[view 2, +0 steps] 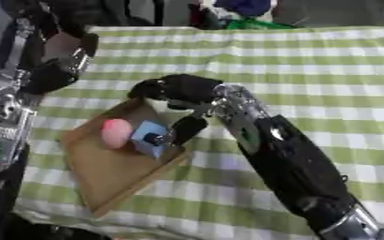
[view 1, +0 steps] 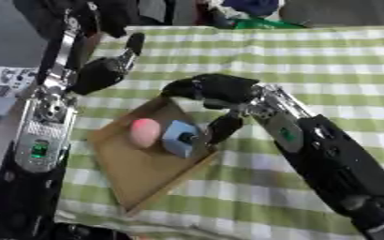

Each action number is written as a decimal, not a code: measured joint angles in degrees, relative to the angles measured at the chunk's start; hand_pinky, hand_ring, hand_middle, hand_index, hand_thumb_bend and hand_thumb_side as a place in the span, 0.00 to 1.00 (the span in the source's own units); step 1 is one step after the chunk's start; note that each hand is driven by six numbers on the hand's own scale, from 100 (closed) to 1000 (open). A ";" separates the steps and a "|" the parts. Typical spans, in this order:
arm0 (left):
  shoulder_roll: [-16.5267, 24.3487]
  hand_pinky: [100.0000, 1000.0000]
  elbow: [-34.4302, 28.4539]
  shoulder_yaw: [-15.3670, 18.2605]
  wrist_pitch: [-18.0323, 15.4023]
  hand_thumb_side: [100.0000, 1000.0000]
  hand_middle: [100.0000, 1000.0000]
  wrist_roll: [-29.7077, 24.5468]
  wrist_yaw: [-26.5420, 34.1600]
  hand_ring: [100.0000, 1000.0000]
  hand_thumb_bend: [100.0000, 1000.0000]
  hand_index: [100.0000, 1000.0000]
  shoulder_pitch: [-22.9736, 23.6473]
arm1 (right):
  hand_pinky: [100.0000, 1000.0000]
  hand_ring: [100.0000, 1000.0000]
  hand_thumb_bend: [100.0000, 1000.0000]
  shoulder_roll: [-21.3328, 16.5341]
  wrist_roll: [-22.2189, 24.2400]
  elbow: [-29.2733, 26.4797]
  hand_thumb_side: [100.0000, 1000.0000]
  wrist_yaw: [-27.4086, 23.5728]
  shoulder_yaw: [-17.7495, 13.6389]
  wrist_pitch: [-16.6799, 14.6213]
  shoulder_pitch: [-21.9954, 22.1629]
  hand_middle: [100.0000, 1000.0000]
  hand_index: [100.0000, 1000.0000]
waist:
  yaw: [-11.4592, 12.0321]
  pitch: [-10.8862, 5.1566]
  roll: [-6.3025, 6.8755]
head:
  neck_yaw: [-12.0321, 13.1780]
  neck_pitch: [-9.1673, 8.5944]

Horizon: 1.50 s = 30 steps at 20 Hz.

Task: Pick up objects on the table and place them in the box.

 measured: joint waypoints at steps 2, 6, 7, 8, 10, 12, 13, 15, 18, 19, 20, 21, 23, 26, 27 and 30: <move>0.00 0.54 0.00 0.00 0.00 0.25 0.47 0.00 0.00 0.49 0.27 0.71 0.00 | 0.83 0.81 0.27 0.00 0.19 0.00 0.65 0.40 0.11 -0.20 0.00 0.93 1.00 | 0.01 0.00 0.00 | 0.00 0.00; 0.00 0.54 0.00 0.00 0.00 0.25 0.47 0.00 -0.01 0.49 0.27 0.71 0.00 | 0.83 0.81 0.27 0.00 0.29 -0.01 0.64 0.94 0.15 -0.45 0.00 0.92 1.00 | -0.05 -0.03 0.00 | 0.01 0.00; 0.00 0.54 0.00 0.00 0.00 0.25 0.47 0.00 -0.01 0.49 0.27 0.71 0.00 | 0.83 0.81 0.27 -0.01 0.29 -0.03 0.64 0.97 0.15 -0.47 0.00 0.92 1.00 | -0.11 -0.08 0.00 | 0.02 0.00; 0.00 0.54 0.00 0.00 0.00 0.25 0.47 0.00 -0.02 0.49 0.27 0.71 0.00 | 0.83 0.81 0.27 -0.02 0.27 -0.10 0.63 0.97 0.14 -0.48 0.00 0.92 1.00 | -0.16 -0.13 0.00 | 0.03 0.00; 0.00 0.54 0.00 0.00 0.00 0.25 0.47 0.00 -0.04 0.49 0.27 0.71 0.00 | 0.83 0.81 0.27 -0.07 0.21 -0.28 0.63 0.97 0.12 -0.43 0.00 0.92 1.00 | -0.23 -0.18 0.00 | 0.09 0.00; 0.00 0.54 0.00 0.00 0.00 0.25 0.47 0.00 -0.08 0.49 0.27 0.71 0.01 | 0.83 0.81 0.27 -0.46 0.09 -0.64 0.62 0.90 0.00 -0.29 -0.03 0.91 1.00 | -0.42 -0.22 0.00 | 0.19 0.00; 0.00 0.54 0.00 0.01 0.01 0.25 0.47 0.01 -0.09 0.49 0.28 0.71 0.04 | 0.83 0.81 0.26 -0.75 0.05 -0.91 0.61 0.82 -0.18 -0.20 -0.04 0.91 1.00 | -0.58 -0.30 -0.01 | 0.25 0.00; 0.00 0.54 0.00 0.04 0.06 0.25 0.47 0.06 -0.14 0.49 0.28 0.71 0.08 | 0.83 0.81 0.26 -1.52 -0.04 -1.71 0.59 0.20 -0.42 0.15 -0.06 0.91 1.00 | -1.09 -0.57 -0.03 | 0.43 0.00; 0.08 0.54 -0.04 0.33 0.21 0.25 0.47 0.23 -0.31 0.49 0.28 0.71 0.24 | 0.83 0.80 0.25 -3.13 0.18 -3.40 0.57 -2.00 -0.85 0.97 -0.09 0.90 1.00 | -2.49 -0.83 -0.13 | 0.79 0.00; 0.15 0.54 -0.08 0.37 0.23 0.25 0.47 0.26 -0.33 0.49 0.28 0.71 0.35 | 0.83 0.80 0.24 -3.85 0.38 -4.14 0.56 -2.98 -0.95 1.33 -0.09 0.88 1.00 | -3.00 -0.92 -0.26 | 0.97 0.00; 0.35 0.54 -0.19 0.43 0.24 0.25 0.47 0.30 -0.37 0.49 0.28 0.71 0.50 | 0.83 0.80 0.24 -4.61 0.60 -4.99 0.56 -4.00 -1.00 1.74 -0.06 0.88 1.00 | -3.49 -0.96 -0.43 | 1.13 0.00; 0.60 0.54 -0.29 0.58 0.30 0.25 0.47 0.40 -0.44 0.49 0.28 0.71 0.60 | 0.83 0.80 0.24 -5.40 0.89 -5.96 0.56 -5.18 -1.08 2.14 0.01 0.87 1.00 | -3.97 -0.98 -0.67 | 1.34 0.00; 1.06 0.54 -0.43 0.81 0.43 0.25 0.47 0.60 -0.59 0.49 0.28 0.72 0.75 | 0.83 0.80 0.25 -7.24 1.59 -8.30 0.55 -7.61 -1.10 3.00 0.50 0.86 1.00 | -4.83 -1.10 -1.07 | 1.75 0.00; 1.67 0.54 -0.80 1.41 0.68 0.25 0.47 1.05 -0.86 0.49 0.28 0.72 1.19 | 0.83 0.80 0.29 -10.62 2.81 -12.91 0.52 -11.12 -1.16 4.41 1.69 0.86 1.00 | -6.28 -1.28 -1.46 | 2.52 0.00; 1.87 0.54 -0.93 1.56 0.81 0.25 0.47 1.22 -0.98 0.49 0.28 0.72 1.35 | 0.83 0.80 0.30 -11.81 3.21 -14.58 0.51 -12.15 -1.29 4.88 2.17 0.86 1.00 | -6.71 -1.28 -1.59 | 2.77 0.00; 2.25 0.54 -1.13 2.15 1.13 0.25 0.47 1.74 -1.28 0.49 0.28 0.72 1.90 | 0.83 0.80 0.30 -15.17 3.93 -19.51 0.47 -14.64 -2.05 6.30 3.76 0.85 1.00 | -7.75 -1.46 -1.79 | 3.54 0.00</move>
